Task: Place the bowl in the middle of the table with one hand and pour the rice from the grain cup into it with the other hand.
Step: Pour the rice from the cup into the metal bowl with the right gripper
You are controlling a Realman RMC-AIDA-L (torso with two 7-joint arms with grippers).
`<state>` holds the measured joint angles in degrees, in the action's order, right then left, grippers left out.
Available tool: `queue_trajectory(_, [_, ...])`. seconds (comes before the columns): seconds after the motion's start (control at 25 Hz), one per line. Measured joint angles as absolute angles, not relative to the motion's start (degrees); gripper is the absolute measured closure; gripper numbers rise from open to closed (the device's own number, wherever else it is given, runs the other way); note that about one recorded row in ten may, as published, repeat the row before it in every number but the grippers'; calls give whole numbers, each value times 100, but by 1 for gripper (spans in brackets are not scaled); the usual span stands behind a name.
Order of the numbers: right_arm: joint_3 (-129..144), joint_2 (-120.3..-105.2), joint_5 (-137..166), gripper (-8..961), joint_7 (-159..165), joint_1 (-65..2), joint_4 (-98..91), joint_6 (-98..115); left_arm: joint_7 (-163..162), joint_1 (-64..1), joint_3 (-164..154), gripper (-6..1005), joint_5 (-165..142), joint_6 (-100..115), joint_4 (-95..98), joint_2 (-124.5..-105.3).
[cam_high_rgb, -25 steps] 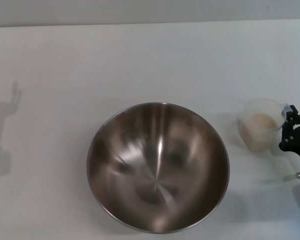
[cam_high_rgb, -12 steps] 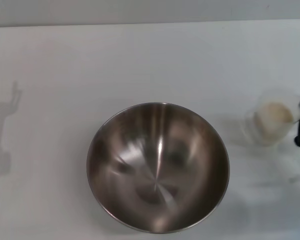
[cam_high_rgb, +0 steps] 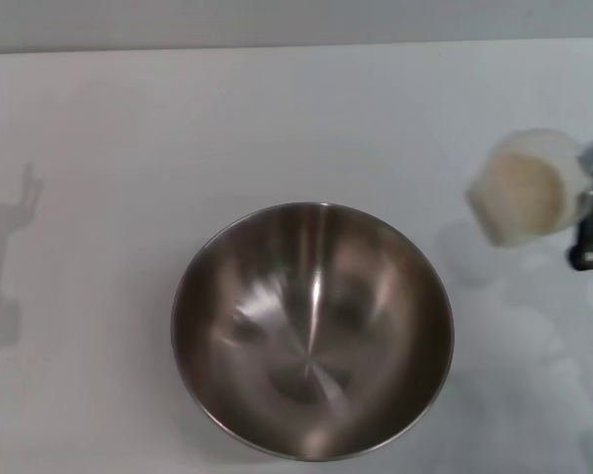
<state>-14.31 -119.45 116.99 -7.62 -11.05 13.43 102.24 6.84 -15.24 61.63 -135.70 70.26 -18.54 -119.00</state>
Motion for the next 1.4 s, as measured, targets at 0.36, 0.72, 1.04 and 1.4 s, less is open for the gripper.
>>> queue_trajectory(0.36, [-1433, -11952, 12788, 940, -3644, -1323, 1936, 9950, 609, -1528, 6163, 173, -13570, 6974, -1860, -11900])
queue_trajectory(0.72, [-1201, -11964, 13099, 941, -8067, -1131, 2660, 9443, 606, -1556, 6161, 173, -13571, 6970, -1851, -11900])
queue_trajectory(1.04, [-944, -11966, 13107, 941, -10285, -1172, 2813, 9305, 606, -1574, 6160, 173, -13574, 6955, -1876, -11900])
queue_trajectory(1.4, [-639, -11970, 13120, 941, -11961, -1195, 3053, 9183, 606, -1573, 6161, 173, -13575, 6952, -1890, -11900])
